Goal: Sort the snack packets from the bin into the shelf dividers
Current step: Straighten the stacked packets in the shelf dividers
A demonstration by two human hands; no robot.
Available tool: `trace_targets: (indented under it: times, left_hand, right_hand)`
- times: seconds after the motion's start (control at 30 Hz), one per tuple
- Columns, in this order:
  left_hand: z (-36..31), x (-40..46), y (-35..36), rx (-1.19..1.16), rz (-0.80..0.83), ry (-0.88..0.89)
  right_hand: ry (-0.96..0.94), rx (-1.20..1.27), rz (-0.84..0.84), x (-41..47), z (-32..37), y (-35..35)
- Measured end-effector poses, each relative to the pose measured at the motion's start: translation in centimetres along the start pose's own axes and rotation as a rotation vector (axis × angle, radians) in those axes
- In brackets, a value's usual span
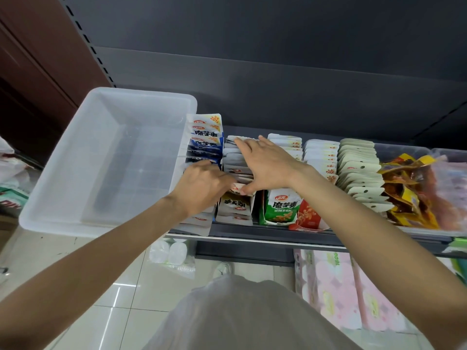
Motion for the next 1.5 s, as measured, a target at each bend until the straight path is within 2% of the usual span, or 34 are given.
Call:
trace_targets:
  times: [0.1, 0.17, 0.23, 0.33, 0.37, 0.4, 0.5, 0.6, 0.77, 0.83, 0.93, 1.0, 1.07, 1.13, 1.2, 1.27, 1.37, 1.43, 1.5]
  left_hand:
    - [0.0, -0.4, -0.8, -0.095, -0.125, 0.02]
    - [-0.1, -0.8, -1.5, -0.17, -0.126, 0.07]
    - [-0.6, -1.5, -2.2, -0.262, 0.037, 0.113]
    - [-1.4, -2.7, -1.6, -0.239, 0.519, 0.034]
    - [-1.7, -3.0, -0.8, -0.205, 0.598, 0.028]
    - [-1.9, -3.0, -0.3, -0.196, 0.601, 0.037]
    - [-2.2, -2.3, 0.0, -0.123, 0.453, 0.028]
    - [-2.0, -1.4, -0.4, -0.048, 0.349, -0.083]
    - [-1.3, 0.0, -2.4, -0.232, -0.011, -0.236]
    - [-1.5, 0.2, -2.6, -0.28, -0.012, -0.278]
    - [-2.6, 0.2, -2.1, -0.228, 0.002, -0.23]
    - [-3.3, -0.3, -1.8, -0.179, -0.018, -0.235]
    - [-3.6, -1.1, -1.5, -0.21, -0.058, -0.305]
    - [-4.2, -2.0, -1.3, -0.264, -0.098, -0.408]
    - [-4.7, -2.6, -0.8, -0.334, -0.14, -0.532]
    - [-5.1, -3.0, -0.3, -0.4, -0.154, -0.695]
    - [-6.0, -3.1, 0.2, -0.431, -0.142, -0.809]
    - [-6.7, -3.1, 0.4, -0.448, -0.13, -0.797]
    - [-7.4, -3.1, 0.5, -0.585, -0.109, -0.839]
  right_hand:
    - [-0.017, 0.035, -0.014, -0.1, -0.3, -0.2]
    - [-0.022, 0.043, -0.016, -0.2, -0.4, -0.2]
    - [-0.027, 0.042, -0.023, -0.2, -0.4, -0.1]
    - [-0.028, 0.031, -0.021, -0.2, -0.2, -0.1]
    - [-0.027, 0.031, -0.018, -0.2, -0.2, -0.2]
    - [-0.027, 0.03, -0.017, -0.3, -0.2, -0.2]
    - [-0.032, 0.022, -0.011, -0.3, -0.3, -0.1]
    - [-0.028, 0.023, -0.007, -0.3, -0.4, -0.4]
    - [-0.005, 0.065, 0.0, -0.2, -0.7, -0.6]
    - [-0.005, 0.07, 0.007, -0.2, -0.8, -0.5]
    - [0.008, 0.102, 0.008, -1.0, -0.6, -0.9]
    - [0.033, 0.124, -0.065, -2.5, -0.2, -1.1]
    - [0.086, 0.189, -0.251, -4.8, 0.5, -0.9]
    - [0.193, 0.415, -0.525, -7.5, 1.5, 0.0]
    - [0.327, 0.684, -0.657, -9.7, 2.4, 1.8]
    - [0.428, 0.892, -0.57, -10.6, 3.5, 3.7]
    - [0.393, 1.127, -0.37, -10.0, 5.5, 5.5]
    - [0.368, 1.192, -0.346, -8.8, 6.4, 6.3]
    - [0.381, 1.187, -0.369, -7.5, 7.0, 7.6]
Point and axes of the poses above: each hand's wrist, its own x-axis towards the middle knuckle, its own y-axis out of the palm, z = x × y, the point moved 1 cm from there along x, towards the middle knuckle
